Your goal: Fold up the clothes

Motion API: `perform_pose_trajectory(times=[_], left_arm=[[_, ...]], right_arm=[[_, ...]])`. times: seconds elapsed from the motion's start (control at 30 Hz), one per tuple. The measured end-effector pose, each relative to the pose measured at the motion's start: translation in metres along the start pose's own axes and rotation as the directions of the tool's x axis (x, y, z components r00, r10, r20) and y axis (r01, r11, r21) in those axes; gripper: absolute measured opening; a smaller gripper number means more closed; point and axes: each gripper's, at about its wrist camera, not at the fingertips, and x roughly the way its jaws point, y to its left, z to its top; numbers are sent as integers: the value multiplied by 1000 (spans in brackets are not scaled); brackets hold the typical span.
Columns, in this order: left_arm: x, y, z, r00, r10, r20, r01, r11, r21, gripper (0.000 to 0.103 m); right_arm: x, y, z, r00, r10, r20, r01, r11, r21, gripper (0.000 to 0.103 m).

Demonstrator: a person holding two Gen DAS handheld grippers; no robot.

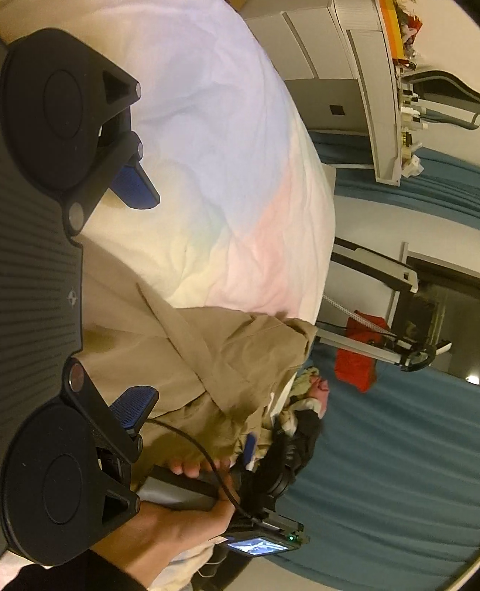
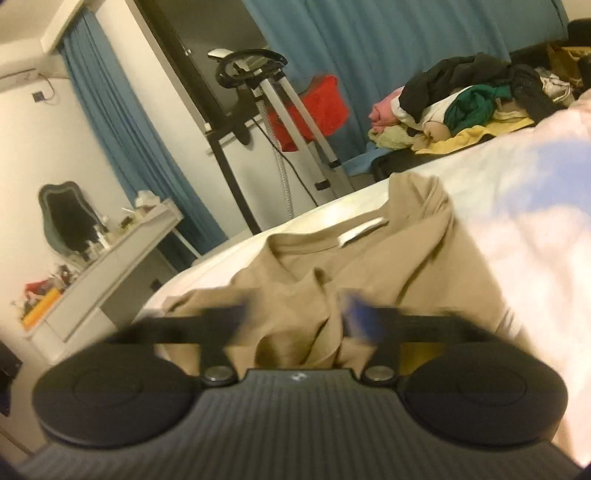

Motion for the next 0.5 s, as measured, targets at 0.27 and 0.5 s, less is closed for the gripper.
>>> perform_pose_trajectory(times=[0.27,0.5], left_arm=[[2,-6,-3,999,32,16,-32,999,31,103],[7,-1,-2,999,37,-1,-37,999,8,103]], right_arm=[[43,16,-3,991,-54,-123,41,994,-101,56],[20,48,16,1000,-24,-12,21,968,-250,6]])
